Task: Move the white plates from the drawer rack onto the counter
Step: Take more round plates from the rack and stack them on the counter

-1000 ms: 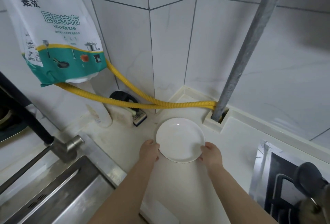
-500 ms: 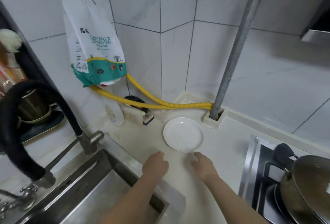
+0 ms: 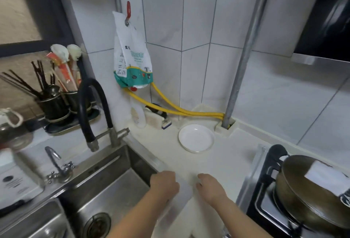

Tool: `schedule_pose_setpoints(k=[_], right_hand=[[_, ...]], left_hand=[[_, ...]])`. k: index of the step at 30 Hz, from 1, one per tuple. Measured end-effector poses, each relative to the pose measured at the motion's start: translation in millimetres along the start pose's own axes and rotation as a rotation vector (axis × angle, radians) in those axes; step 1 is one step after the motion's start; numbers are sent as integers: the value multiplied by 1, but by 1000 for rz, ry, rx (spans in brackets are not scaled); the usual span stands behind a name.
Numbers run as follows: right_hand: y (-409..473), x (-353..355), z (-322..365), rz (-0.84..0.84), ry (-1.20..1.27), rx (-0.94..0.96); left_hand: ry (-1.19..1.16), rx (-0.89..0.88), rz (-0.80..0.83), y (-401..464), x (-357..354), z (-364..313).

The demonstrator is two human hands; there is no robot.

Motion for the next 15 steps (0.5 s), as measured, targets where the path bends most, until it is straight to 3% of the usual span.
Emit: schedule_pose_setpoints(k=[7,15], right_hand=[[-52,-16,-18,-4,-98,155],[-141,-54,-48,38,-172,291]], left_hand=[[60,92,-61,-67,-14,-7],[41,184,-42,-182,-82,-41]])
Point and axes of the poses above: each hand's wrist, its own y-axis towards the middle knuckle, its own x-axis out of the back of the hand, z = x × y, the point moved 10 cm from there along y, towards the middle knuckle, and after that the axes turned 4 degrees about -x, right-handed, at the moved point
